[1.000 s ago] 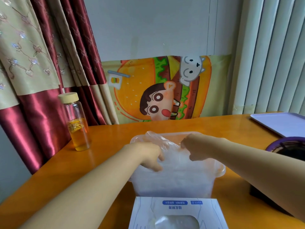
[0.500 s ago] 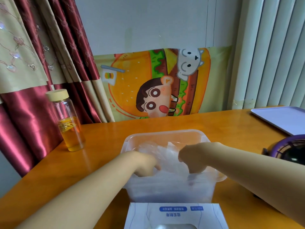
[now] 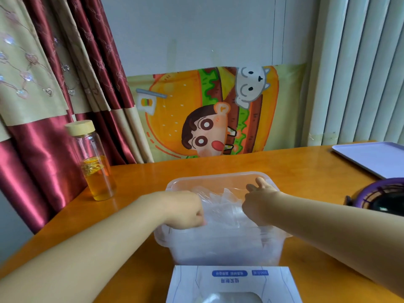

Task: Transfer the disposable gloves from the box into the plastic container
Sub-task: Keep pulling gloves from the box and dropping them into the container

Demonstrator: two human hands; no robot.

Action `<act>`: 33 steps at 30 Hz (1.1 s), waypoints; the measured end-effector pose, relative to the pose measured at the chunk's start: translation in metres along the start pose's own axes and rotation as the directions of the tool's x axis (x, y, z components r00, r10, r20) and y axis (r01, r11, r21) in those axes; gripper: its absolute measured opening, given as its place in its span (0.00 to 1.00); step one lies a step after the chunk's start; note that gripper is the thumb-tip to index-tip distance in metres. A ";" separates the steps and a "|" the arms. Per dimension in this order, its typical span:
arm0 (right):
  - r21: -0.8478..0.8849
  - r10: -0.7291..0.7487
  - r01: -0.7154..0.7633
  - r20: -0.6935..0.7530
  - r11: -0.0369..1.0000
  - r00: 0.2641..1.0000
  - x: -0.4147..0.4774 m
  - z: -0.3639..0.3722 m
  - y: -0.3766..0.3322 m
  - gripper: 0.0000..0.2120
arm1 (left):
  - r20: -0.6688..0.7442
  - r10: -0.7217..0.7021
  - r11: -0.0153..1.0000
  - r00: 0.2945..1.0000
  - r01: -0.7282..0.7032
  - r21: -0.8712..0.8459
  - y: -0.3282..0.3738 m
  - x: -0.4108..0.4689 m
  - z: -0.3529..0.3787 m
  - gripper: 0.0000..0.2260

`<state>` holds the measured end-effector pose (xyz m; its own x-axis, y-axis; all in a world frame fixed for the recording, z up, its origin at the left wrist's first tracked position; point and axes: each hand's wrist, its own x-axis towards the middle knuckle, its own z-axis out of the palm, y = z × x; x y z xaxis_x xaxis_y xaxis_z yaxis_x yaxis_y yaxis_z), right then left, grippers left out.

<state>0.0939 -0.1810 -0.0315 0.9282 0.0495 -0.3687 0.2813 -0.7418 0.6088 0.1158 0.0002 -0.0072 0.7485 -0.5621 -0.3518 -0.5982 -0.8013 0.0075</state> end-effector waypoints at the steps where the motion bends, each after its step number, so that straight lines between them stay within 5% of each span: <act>1: -0.005 0.005 -0.005 -0.003 1.000 1.000 0.000 0.000 0.000 0.18 | -0.014 -0.003 1.000 1.000 0.003 0.004 -0.003 -0.003 -0.003 0.19; 6: -0.038 0.026 -0.026 0.001 0.999 1.000 0.000 0.000 -0.002 0.21 | -0.008 -0.111 0.942 0.994 0.108 0.317 -0.005 -0.015 0.000 0.11; 8: -0.039 0.031 -0.031 -0.016 0.999 0.999 0.000 0.000 -0.002 0.21 | -0.022 -0.129 0.938 0.991 0.129 0.320 -0.003 -0.019 0.002 0.11; 14: 0.031 -0.027 0.029 -0.062 0.999 0.998 -0.011 -0.015 0.007 0.29 | -0.102 -0.139 0.981 0.985 0.151 0.120 -0.016 -0.036 -0.011 0.11; 19: 0.296 -0.004 0.075 -0.235 0.952 0.972 -0.036 -0.021 0.024 0.24 | -0.183 -0.120 0.992 0.976 0.126 0.019 -0.028 -0.051 -0.011 0.13; 27: 0.573 0.091 0.385 -0.632 0.723 0.770 -0.084 -0.023 0.015 0.09 | -0.167 -0.245 0.956 0.955 0.210 -0.205 -0.031 -0.052 0.005 0.16; 30: 0.550 -0.017 0.479 -0.644 0.684 0.765 -0.110 -0.021 -0.011 0.09 | -0.249 -0.293 0.881 0.923 0.159 -0.446 -0.024 -0.067 0.008 0.18; 33: 0.543 -0.216 0.494 -0.495 0.679 0.842 -0.120 -0.004 -0.043 0.12 | -0.450 -0.230 0.902 0.863 0.015 -0.432 -0.018 -0.086 0.018 0.15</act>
<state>-0.0287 -0.1524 -0.0100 0.8409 0.5330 -0.0942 0.5173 -0.8426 -0.1498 0.0571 0.0664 0.0064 0.9125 -0.3925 0.1156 -0.4040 -0.8196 0.4061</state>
